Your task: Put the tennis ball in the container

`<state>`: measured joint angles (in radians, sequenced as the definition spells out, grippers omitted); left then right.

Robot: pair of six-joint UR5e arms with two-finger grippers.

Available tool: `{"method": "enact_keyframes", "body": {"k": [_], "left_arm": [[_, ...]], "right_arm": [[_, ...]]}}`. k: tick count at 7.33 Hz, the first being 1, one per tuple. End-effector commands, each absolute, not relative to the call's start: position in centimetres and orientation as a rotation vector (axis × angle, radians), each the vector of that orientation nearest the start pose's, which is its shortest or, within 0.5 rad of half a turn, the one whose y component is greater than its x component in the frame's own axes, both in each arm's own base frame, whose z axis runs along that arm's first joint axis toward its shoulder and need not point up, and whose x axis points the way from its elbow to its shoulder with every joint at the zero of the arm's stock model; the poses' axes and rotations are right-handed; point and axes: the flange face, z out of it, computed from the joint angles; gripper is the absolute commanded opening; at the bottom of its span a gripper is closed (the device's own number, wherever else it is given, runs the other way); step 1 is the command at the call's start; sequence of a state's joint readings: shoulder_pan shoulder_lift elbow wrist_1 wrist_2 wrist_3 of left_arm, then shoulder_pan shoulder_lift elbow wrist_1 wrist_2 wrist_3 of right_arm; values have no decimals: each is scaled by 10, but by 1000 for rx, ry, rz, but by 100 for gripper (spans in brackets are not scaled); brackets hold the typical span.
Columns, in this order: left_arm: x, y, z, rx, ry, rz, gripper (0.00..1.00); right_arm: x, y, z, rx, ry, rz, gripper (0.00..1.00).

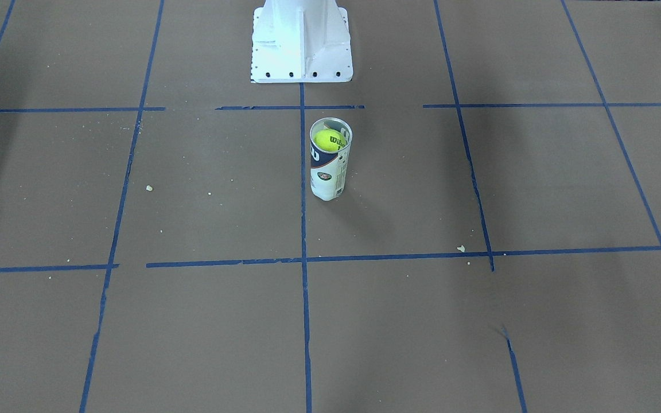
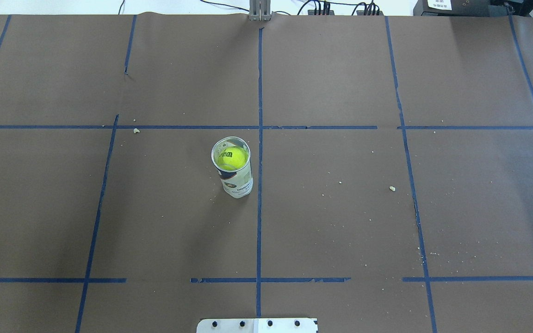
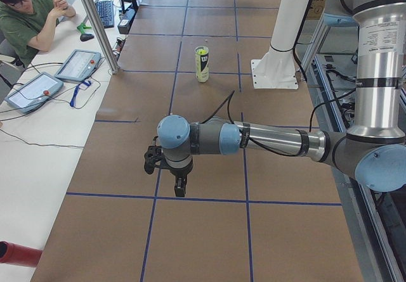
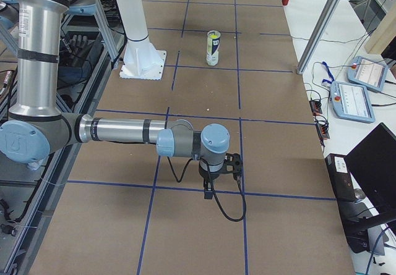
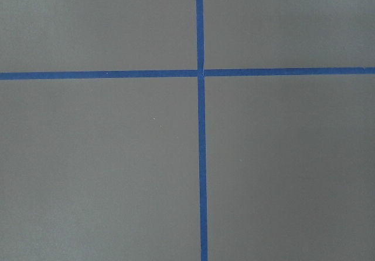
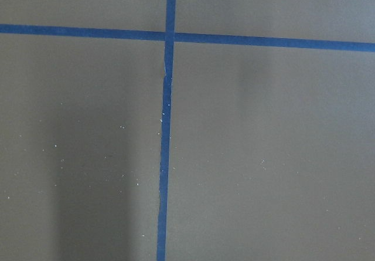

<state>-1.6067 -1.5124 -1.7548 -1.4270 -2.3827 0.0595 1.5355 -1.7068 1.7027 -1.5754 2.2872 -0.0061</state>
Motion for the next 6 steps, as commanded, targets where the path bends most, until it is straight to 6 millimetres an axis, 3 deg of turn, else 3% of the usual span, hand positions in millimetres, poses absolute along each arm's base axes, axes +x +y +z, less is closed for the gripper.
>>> {"method": "enact_keyframes", "body": {"k": [1,2,6], "left_arm": [[-80,-460,608,25,807,9,100],[-80,-460,616,6,807,-6,100],[-83,-460,602,33,806,-1,100]], "right_arm": [[53,-435,661,-19,-716,-36,100],[53,-436,661,-18,-716,-37,100],[53,-436,661,-18,-716,-37,100]]}}
